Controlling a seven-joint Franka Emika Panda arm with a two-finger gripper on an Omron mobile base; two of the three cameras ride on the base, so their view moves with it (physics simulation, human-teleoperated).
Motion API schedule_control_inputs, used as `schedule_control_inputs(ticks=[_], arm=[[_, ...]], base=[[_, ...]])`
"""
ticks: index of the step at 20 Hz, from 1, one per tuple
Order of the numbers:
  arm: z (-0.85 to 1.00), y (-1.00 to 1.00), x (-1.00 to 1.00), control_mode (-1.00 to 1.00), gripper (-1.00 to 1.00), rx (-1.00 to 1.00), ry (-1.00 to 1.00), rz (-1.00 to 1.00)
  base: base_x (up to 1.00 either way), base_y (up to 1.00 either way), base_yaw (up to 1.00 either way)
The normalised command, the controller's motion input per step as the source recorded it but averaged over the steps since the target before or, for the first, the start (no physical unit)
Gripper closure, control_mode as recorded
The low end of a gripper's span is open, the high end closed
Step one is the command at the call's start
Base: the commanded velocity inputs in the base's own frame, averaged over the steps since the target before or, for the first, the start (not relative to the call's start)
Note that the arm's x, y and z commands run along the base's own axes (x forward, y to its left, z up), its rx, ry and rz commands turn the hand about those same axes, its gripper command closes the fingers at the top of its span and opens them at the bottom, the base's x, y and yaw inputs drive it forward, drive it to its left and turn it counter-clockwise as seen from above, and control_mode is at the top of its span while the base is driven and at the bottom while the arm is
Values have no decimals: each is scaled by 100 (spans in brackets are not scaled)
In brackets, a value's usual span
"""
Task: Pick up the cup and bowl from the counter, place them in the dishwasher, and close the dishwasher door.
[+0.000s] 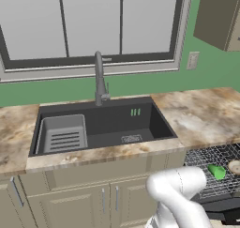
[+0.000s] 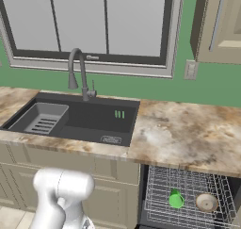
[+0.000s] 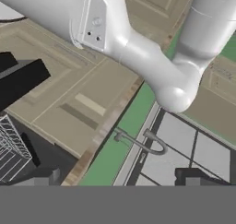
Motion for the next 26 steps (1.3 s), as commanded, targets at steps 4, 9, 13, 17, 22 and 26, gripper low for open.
schedule_control_inputs(ticks=[4,9,13,17,22,26], arm=[[-36,49,-31,-100,-100,-1,-16,-29],[-44,42,-24,-100,-100,0,-15,-40],[-42,29,-6,-100,-100,0,-14,-44],[-26,12,1,-100,-100,0,-13,-37],[-4,0,25,-100,-100,0,-8,-33],[0,-4,53,-100,-100,-3,-1,-22]], base=[[0,0,0],[0,0,0],[0,0,0],[0,0,0],[0,0,0],[0,0,0]])
